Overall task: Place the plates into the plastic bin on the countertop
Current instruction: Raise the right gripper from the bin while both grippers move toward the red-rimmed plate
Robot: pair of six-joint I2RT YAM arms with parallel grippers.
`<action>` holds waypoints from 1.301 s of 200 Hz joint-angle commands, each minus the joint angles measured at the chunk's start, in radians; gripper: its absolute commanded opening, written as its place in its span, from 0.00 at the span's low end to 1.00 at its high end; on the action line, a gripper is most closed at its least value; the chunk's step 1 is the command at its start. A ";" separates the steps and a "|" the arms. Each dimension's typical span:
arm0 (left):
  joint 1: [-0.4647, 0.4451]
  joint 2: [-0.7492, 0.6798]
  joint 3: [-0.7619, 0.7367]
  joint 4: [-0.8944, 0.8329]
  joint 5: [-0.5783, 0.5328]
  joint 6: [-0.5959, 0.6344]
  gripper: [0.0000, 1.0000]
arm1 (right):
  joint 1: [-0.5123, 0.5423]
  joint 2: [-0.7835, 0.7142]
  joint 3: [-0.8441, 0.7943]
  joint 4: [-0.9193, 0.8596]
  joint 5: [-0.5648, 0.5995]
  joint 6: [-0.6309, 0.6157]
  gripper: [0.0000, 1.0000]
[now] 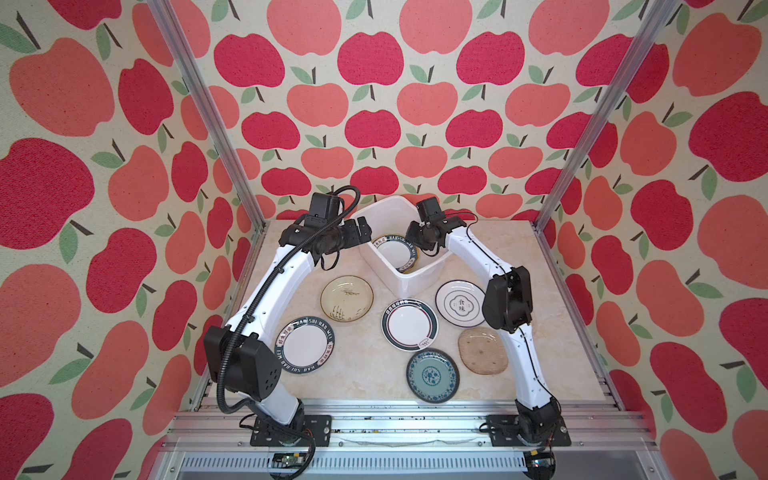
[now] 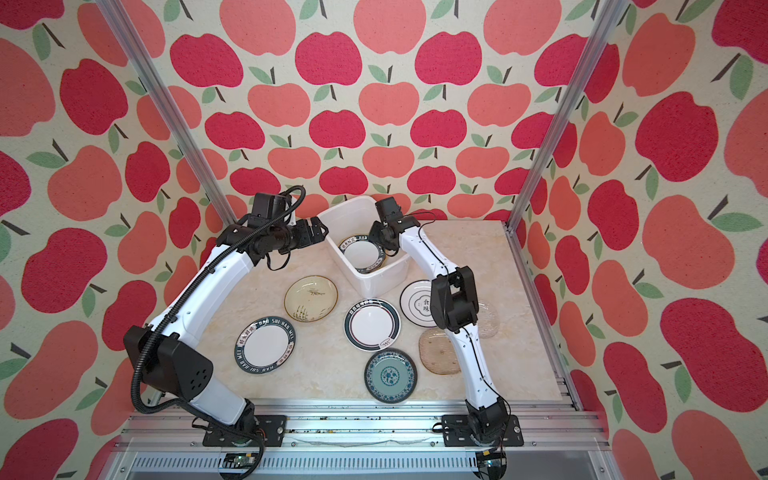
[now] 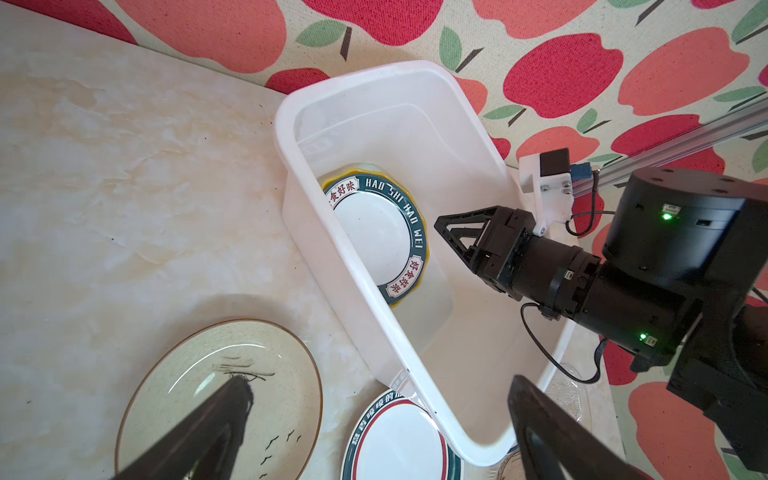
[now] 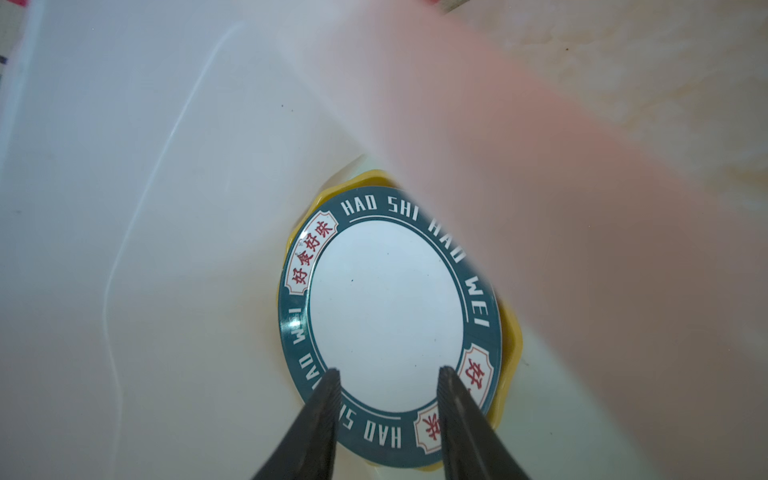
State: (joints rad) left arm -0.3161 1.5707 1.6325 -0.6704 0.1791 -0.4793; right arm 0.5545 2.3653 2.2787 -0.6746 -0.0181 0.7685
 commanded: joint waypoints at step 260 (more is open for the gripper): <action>-0.110 -0.402 -0.734 -0.043 0.333 0.036 0.99 | 0.140 -1.189 -1.406 0.121 -0.224 0.066 0.48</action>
State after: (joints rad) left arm -0.4213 1.2003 0.9520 -0.7933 0.4992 -0.4530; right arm 0.7357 1.1854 0.9493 -0.6102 -0.1993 0.7883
